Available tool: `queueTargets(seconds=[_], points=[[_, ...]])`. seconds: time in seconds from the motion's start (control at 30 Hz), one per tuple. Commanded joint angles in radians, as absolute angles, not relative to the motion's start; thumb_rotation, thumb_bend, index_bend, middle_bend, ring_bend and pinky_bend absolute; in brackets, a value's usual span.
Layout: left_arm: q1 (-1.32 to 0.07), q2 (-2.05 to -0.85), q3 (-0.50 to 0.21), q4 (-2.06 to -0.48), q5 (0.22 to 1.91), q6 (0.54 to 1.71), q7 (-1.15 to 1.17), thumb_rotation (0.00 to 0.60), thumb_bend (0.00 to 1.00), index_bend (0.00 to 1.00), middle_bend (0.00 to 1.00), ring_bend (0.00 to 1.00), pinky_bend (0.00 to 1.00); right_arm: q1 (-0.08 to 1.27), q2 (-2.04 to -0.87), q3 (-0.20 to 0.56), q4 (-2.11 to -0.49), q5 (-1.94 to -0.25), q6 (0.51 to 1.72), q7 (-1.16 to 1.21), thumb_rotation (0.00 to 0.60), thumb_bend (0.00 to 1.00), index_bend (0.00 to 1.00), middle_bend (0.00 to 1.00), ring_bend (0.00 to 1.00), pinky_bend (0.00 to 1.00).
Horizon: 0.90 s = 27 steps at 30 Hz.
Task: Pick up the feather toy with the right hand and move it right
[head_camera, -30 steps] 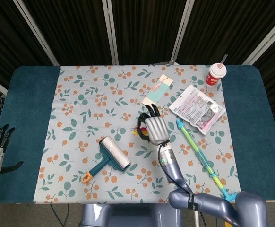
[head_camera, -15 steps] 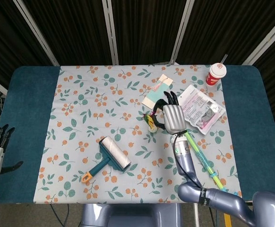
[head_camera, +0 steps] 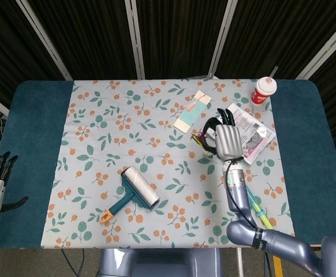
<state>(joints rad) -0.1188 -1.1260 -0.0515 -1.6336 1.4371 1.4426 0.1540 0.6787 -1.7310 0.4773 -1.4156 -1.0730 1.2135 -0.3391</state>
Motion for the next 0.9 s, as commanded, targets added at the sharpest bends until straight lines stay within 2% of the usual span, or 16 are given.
queueTargets(seconds=[0.03,0.9], points=[[-0.119,-1.126,-0.052,-1.633,1.437,1.443,0.154,0.550,0.13,0.06,0.00,0.00,0.00,0.677,-1.727,0.472,-1.415,-1.068,1.217,-0.334,0.600,0.40,0.62,0.38,0.09,0.00],[-0.119,-1.126,-0.052,-1.633,1.437,1.443,0.153,0.552,0.13,0.06,0.00,0.00,0.00,0.648,-1.705,0.421,-1.408,-1.029,1.236,-0.285,0.600,0.40,0.61,0.38,0.09,0.00]])
